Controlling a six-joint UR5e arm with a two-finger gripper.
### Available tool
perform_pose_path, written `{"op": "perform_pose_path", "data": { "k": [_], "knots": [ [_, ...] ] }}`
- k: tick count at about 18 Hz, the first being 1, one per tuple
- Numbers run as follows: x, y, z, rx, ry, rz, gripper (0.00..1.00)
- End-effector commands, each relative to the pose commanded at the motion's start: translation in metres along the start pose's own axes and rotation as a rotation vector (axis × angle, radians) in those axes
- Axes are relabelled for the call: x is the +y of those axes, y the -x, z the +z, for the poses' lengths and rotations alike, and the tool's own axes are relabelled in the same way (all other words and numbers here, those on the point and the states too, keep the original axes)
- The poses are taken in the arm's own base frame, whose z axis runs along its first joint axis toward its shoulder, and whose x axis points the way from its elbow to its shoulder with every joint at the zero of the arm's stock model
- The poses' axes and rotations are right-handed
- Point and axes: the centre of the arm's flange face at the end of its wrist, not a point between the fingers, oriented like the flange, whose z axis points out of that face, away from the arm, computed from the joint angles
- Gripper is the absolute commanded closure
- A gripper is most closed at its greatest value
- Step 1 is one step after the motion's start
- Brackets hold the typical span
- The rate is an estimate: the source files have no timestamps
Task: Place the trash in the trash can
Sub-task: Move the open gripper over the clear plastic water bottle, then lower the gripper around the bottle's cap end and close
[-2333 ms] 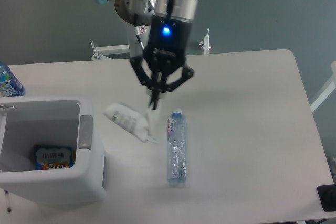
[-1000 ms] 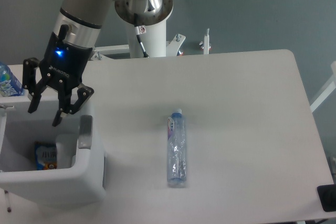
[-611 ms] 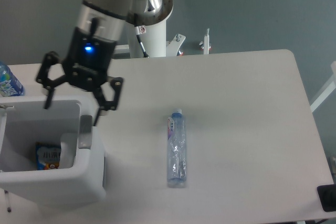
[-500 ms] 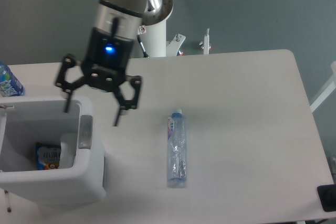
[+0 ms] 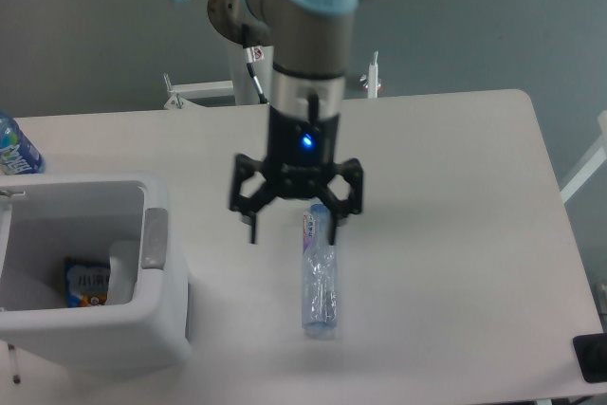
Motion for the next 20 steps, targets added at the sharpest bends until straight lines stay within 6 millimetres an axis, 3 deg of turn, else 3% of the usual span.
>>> {"op": "perform_pose_path", "data": {
  "k": [7, 10, 13, 18, 20],
  "knots": [
    [0.020, 0.025, 0.084, -0.037, 0.220, 0.085, 0.00],
    [0.025, 0.026, 0.104, -0.029, 0.243, 0.090, 0.00],
    [0.030, 0.011, 0.150, 0.007, 0.306, 0.114, 0.00],
    [0.035, 0.012, 0.174, 0.014, 0.343, 0.117, 0.00],
    [0.034, 0.013, 0.174, 0.005, 0.349, 0.120, 0.00]
  ]
}}
